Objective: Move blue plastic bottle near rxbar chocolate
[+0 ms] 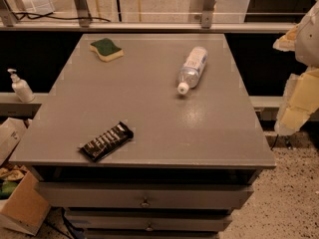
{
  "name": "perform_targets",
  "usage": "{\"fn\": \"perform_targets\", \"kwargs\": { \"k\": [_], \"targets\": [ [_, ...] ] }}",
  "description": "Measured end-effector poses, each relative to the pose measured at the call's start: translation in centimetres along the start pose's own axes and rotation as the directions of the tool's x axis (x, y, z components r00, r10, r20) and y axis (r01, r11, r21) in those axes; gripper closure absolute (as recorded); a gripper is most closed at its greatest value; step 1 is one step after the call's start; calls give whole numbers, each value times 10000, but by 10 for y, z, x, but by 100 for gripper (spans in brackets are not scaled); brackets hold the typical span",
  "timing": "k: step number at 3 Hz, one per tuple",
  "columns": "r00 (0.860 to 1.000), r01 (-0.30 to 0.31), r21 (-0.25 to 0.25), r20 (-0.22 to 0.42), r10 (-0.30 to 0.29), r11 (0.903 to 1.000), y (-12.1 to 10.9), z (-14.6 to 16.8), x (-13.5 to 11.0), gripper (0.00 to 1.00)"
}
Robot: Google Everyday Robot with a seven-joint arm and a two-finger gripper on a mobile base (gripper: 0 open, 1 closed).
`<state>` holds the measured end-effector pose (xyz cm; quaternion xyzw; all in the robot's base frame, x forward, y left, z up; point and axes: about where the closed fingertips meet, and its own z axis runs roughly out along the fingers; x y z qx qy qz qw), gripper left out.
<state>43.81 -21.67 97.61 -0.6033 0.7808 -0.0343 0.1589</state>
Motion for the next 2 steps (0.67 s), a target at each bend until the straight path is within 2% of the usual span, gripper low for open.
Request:
{"fn": "perform_targets", "kwargs": {
  "k": [1, 2],
  "targets": [
    [10000, 1, 2, 2, -1, 10000, 0, 0, 0, 0],
    [9987, 355, 125, 353, -359, 9993, -20, 12, -10, 0]
  ]
}}
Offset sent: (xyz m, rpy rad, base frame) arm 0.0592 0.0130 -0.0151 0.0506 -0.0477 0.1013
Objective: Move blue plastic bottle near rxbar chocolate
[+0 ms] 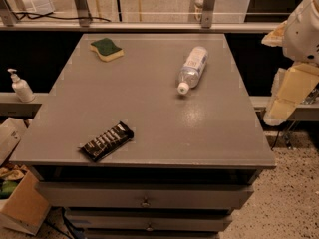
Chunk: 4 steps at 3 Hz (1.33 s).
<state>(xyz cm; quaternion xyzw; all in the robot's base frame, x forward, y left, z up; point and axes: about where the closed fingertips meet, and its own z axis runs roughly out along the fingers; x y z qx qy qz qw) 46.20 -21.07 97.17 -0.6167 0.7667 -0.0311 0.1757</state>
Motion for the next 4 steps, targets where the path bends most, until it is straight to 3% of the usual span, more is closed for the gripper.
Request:
{"fn": "perform_targets", "kwargs": {
  "k": [1, 2, 3, 4],
  "targets": [
    [9940, 966, 166, 508, -974, 9952, -39, 29, -25, 0],
    [9715, 2143, 192, 992, -2152, 9766, -70, 61, -47, 0],
    [9204, 3458, 288, 1840, -3450, 9379, -94, 91, -67, 0],
    [9211, 3441, 284, 1838, -3433, 9385, -94, 91, -67, 0]
  ]
}}
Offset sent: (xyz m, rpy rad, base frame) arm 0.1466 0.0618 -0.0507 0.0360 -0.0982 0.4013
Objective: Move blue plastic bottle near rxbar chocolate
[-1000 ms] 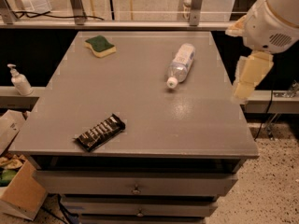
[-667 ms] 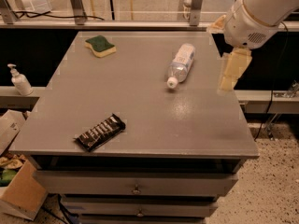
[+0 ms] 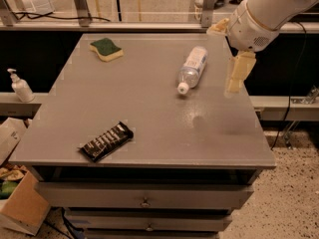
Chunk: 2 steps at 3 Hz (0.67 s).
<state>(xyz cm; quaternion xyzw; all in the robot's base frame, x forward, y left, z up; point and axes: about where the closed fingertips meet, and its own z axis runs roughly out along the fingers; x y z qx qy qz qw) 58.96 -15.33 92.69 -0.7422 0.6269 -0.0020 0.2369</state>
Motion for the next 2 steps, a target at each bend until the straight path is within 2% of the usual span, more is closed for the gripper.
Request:
{"fn": "perform_targets", "kwargs": {
  "k": [1, 2],
  "targets": [
    [9990, 443, 52, 84, -444, 9990, 0, 4, -2, 0],
    [9876, 1558, 47, 202, -1559, 9878, -12, 16, -6, 0]
  ]
}}
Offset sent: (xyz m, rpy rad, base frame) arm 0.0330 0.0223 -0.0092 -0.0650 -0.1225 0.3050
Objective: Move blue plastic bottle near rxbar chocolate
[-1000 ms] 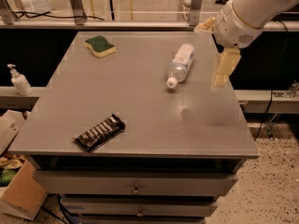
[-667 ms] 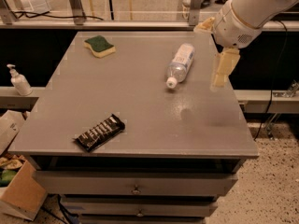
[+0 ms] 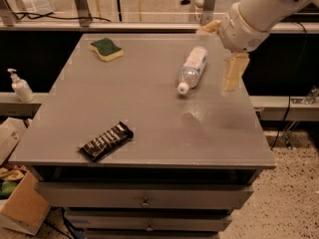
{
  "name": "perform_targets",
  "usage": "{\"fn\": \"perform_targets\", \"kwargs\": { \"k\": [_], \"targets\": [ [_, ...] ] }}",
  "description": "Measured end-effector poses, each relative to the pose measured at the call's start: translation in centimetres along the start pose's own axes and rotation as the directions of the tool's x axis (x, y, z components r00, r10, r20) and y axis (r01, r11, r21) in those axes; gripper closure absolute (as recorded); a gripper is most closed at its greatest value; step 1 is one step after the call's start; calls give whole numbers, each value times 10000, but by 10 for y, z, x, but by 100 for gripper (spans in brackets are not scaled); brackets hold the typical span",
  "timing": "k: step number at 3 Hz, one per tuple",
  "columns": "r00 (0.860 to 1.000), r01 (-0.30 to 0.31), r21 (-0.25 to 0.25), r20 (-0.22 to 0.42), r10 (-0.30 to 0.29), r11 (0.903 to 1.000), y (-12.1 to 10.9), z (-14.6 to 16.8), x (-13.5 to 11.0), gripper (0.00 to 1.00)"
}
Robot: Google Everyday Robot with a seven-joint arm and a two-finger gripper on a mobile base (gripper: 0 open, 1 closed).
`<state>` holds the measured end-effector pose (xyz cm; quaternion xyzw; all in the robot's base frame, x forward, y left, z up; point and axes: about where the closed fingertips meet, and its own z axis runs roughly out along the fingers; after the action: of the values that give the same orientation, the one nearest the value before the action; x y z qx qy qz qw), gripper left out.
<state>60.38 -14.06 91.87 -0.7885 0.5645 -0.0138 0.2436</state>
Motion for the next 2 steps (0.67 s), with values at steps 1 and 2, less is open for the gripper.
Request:
{"fn": "perform_targets", "kwargs": {
  "k": [1, 2],
  "targets": [
    [9907, 1346, -88, 220, -1344, 9909, -16, 14, 1, 0],
    [9669, 2539, -142, 312, -2534, 9671, -35, 30, 8, 0]
  ]
}}
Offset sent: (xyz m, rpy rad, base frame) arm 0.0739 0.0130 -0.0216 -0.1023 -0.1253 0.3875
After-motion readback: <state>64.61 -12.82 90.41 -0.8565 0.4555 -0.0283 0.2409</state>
